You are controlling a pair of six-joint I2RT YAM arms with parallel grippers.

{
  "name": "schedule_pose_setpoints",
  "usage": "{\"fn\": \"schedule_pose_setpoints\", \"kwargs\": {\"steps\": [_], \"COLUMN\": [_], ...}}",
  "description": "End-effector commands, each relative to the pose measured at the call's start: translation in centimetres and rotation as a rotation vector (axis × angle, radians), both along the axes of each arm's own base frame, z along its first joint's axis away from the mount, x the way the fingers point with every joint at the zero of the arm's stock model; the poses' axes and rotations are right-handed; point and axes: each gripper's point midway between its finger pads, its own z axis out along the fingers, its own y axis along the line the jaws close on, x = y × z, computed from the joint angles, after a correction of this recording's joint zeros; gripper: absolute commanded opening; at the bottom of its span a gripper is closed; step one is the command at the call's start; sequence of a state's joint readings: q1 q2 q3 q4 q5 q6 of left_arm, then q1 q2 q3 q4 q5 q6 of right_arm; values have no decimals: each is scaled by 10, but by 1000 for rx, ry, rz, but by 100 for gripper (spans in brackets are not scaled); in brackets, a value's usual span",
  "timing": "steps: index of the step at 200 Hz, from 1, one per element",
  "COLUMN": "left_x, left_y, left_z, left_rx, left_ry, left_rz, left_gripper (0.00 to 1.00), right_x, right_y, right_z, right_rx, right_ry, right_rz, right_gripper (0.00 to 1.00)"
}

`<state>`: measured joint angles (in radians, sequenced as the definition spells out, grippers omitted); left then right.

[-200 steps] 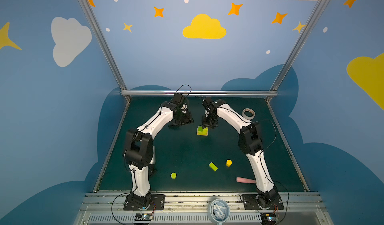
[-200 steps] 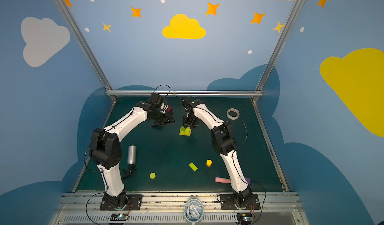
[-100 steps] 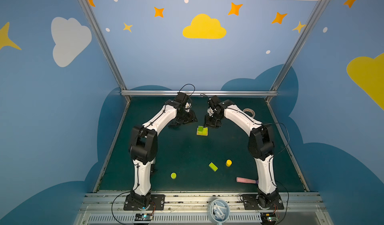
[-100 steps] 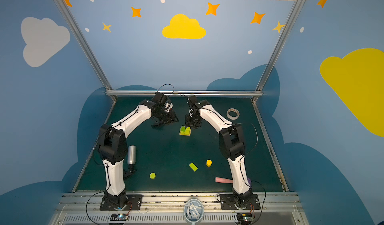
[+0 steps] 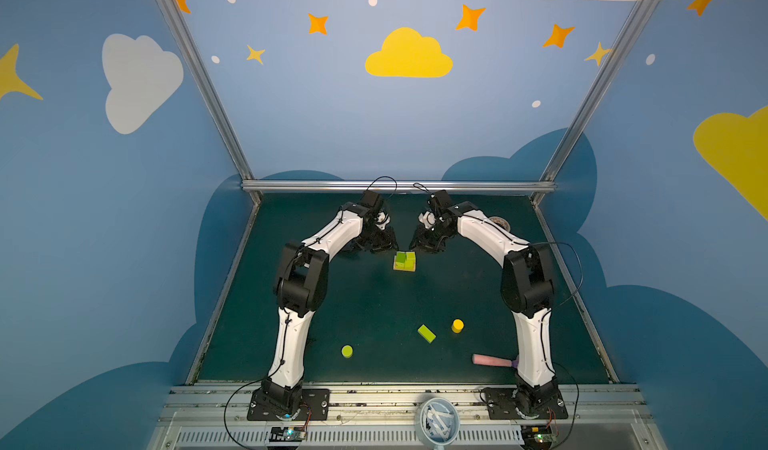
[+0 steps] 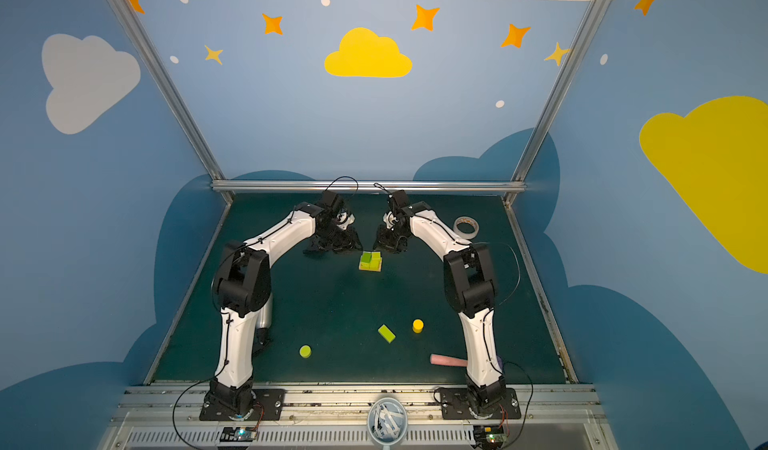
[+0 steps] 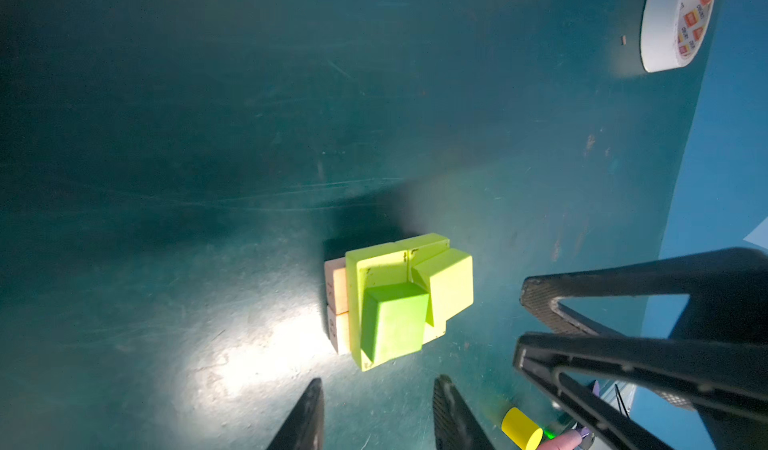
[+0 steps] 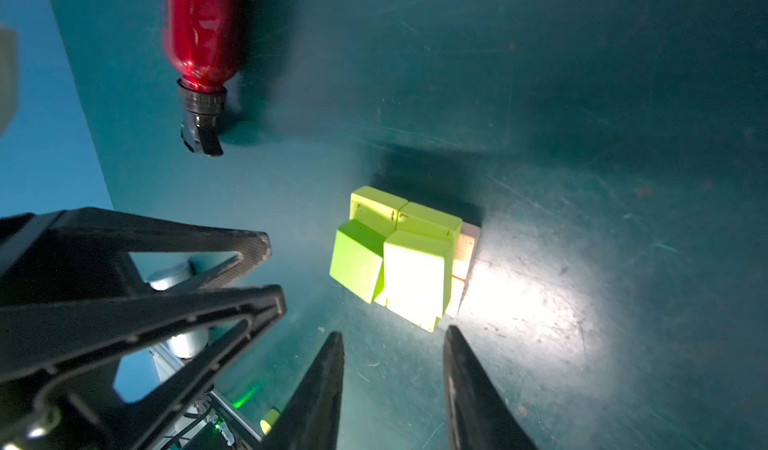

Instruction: Build the wood block tower

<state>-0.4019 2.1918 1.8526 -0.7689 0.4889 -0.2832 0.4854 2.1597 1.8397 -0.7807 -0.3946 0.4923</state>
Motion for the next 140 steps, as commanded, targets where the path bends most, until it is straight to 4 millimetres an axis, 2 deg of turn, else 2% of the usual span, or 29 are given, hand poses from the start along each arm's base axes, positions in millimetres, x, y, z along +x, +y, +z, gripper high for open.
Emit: {"fn": "schedule_pose_setpoints", "kwargs": {"steps": [1,47,70,140], "left_x": [0,2,3,4], "left_y": [-6,-6,-5,-7], "left_z": [-4,-15,-15,-10], "left_rx": [7,36,44,39], "left_ry": [0,19,16,8], "left_rz": [-28,-20,-12,-6], "left_gripper": [42,41,41,41], "right_x": [4,15,21,36], "right_y": [2,1,2,6], "right_z": [-3,-7,-9,-13], "right_rx": [26,35,40,60], "right_ry": [-2,-10,-15,-17], "right_rz": [16,20,23,31], "right_gripper": [39,36,29,17]}}
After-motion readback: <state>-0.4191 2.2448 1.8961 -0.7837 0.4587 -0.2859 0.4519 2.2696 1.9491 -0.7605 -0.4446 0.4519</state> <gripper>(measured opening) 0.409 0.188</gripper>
